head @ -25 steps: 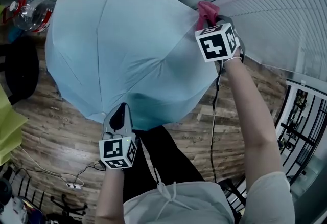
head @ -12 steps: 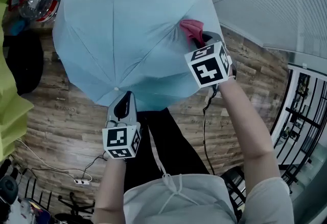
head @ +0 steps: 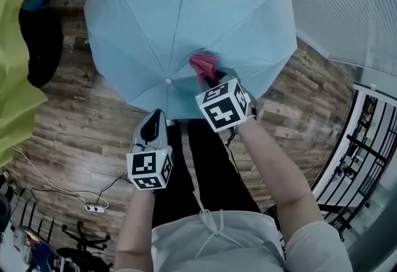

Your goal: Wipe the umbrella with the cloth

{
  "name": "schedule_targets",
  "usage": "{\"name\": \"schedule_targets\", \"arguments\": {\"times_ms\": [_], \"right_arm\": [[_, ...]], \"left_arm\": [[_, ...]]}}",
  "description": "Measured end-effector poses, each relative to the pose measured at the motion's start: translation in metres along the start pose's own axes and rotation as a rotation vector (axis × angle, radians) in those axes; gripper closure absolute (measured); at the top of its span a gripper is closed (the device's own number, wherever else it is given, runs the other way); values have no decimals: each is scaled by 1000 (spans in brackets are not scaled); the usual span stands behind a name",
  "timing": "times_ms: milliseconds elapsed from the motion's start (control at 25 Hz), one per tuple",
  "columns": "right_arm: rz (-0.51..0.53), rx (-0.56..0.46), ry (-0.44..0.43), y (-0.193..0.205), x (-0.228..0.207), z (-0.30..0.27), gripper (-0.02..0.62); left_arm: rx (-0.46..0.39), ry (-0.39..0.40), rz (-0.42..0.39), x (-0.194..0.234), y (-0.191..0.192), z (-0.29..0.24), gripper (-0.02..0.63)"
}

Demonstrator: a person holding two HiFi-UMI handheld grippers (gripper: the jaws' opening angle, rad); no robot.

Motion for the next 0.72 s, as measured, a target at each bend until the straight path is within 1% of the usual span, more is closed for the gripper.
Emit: {"name": "schedule_targets", "arguments": {"times_ms": [160,320,400,480,640,720], "right_arm": [[20,44,-53,12,47,-31,538],[53,84,-89,18,78,-62,538],[61,89,-96,16,84,-75,538],[57,81,-113,14,86,-82,538],[71,29,-168,10,76,-83,538],[92,30,-181,13,68,-83,538]], "left_arm": [[14,-36,38,28,24,12,600],[16,-78,103,53,49,16,600],[24,-94,129,62,60,12,600],[36,-102,131,64,67,10,600],[38,-93,96,46,63,0,600],[38,-94,90,33,61,-4,600]]}}
Point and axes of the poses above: the fingertips, and each gripper's own axes: z backward along the fingers, x to its left, y out of its underside, the point moved 2 cm from there along z, backward along the fingers, and after that the axes turned 10 degrees about -z, right-handed, at the moved point
